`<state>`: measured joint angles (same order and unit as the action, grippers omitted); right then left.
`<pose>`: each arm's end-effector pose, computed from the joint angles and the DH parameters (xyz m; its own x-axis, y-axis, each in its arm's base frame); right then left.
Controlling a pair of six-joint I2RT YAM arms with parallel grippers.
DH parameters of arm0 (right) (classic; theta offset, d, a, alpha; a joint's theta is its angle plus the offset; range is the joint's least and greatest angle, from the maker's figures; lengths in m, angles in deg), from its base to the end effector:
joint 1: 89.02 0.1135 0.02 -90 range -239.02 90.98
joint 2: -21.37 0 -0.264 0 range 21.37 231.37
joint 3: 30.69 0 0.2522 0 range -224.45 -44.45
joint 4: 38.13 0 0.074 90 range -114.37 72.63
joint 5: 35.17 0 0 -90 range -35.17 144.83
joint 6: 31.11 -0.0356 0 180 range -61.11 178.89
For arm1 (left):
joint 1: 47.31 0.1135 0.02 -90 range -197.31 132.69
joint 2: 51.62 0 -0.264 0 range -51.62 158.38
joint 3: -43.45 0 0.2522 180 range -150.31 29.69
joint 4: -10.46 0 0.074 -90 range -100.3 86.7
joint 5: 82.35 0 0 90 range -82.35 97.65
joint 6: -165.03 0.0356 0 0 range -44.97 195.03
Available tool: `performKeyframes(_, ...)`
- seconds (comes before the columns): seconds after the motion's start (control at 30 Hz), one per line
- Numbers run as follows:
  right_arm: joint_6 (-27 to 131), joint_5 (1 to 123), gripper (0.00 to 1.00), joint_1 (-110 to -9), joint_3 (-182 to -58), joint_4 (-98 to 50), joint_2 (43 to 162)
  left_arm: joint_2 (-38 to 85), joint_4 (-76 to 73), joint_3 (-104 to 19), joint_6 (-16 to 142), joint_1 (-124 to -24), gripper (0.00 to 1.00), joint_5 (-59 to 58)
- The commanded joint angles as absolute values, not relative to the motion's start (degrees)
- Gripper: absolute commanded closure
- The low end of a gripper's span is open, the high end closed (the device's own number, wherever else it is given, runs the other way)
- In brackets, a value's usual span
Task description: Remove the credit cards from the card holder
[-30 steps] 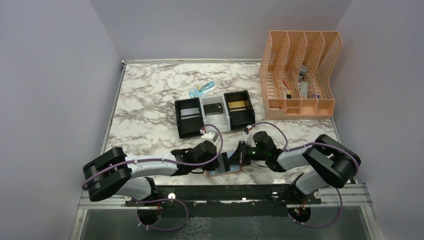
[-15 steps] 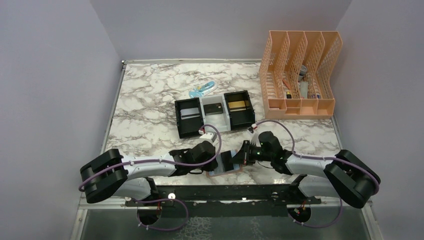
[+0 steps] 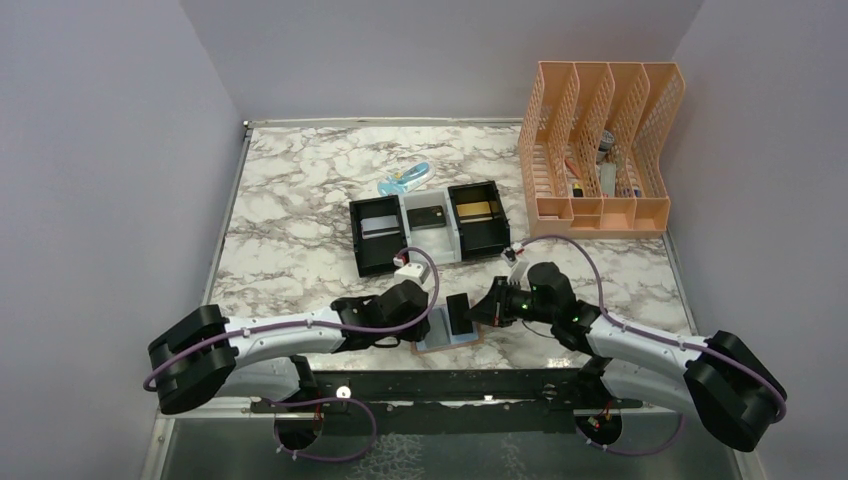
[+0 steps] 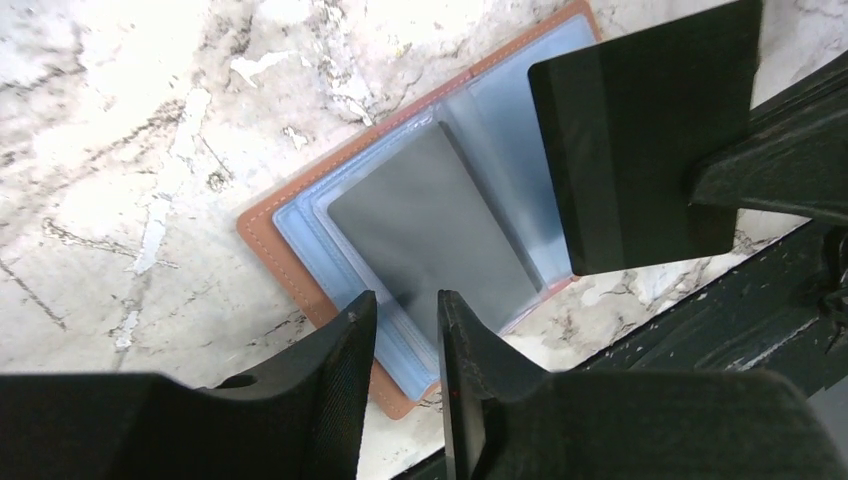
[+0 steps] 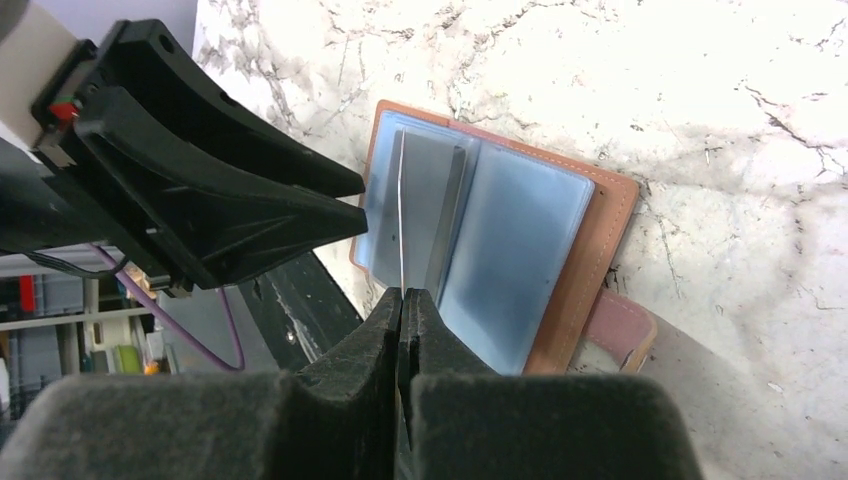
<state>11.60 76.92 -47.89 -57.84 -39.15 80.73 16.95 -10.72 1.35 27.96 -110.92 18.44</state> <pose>0.1346 0.1353 0.1508 -0.8905 0.1263 -0.4371 -0.2911 0.5802 0.7607 0.1050 -0.1965 0.1663 -0.8270 0.0485 -0.5601 0.3206 0.8591 -0.3990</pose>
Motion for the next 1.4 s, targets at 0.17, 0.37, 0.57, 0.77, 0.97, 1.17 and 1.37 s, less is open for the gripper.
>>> performKeyframes(0.17, 14.57, 80.45, 0.99, -48.30, -57.26, -47.43, 79.56, 13.64, -20.32, -5.99, 32.37, -111.03, 0.41, 22.81)
performKeyframes(0.37, 17.74, 83.27, 0.99, -48.24, -57.66, -49.16, 78.76, 10.60, -27.55, -10.87, 36.36, -107.40, 0.15, 22.67)
performKeyframes(0.57, 19.60, 82.95, 0.99, -48.28, -56.37, -49.10, 76.56, 3.60, -30.30, -12.60, 41.23, -94.66, 0.02, 15.85)
performKeyframes(0.77, 20.93, 83.31, 0.99, -48.24, -55.20, -48.77, 74.21, -3.35, -33.57, -13.65, 45.78, -84.92, 0.01, 16.18)
performKeyframes(0.97, 22.26, 82.73, 0.99, -48.25, -53.94, -48.98, 71.46, -4.64, -37.31, -14.21, 48.75, -82.28, 0.01, 27.50)
performKeyframes(1.17, 27.08, 80.47, 0.99, -48.23, -56.23, -47.10, 68.99, -6.66, -37.70, -11.90, 47.60, -81.65, 0.01, 33.98)
performKeyframes(1.37, 32.52, 78.24, 0.99, -48.21, -59.39, -48.94, 68.70, -11.35, -38.56, -10.64, 46.55, -81.67, 0.01, 36.26)
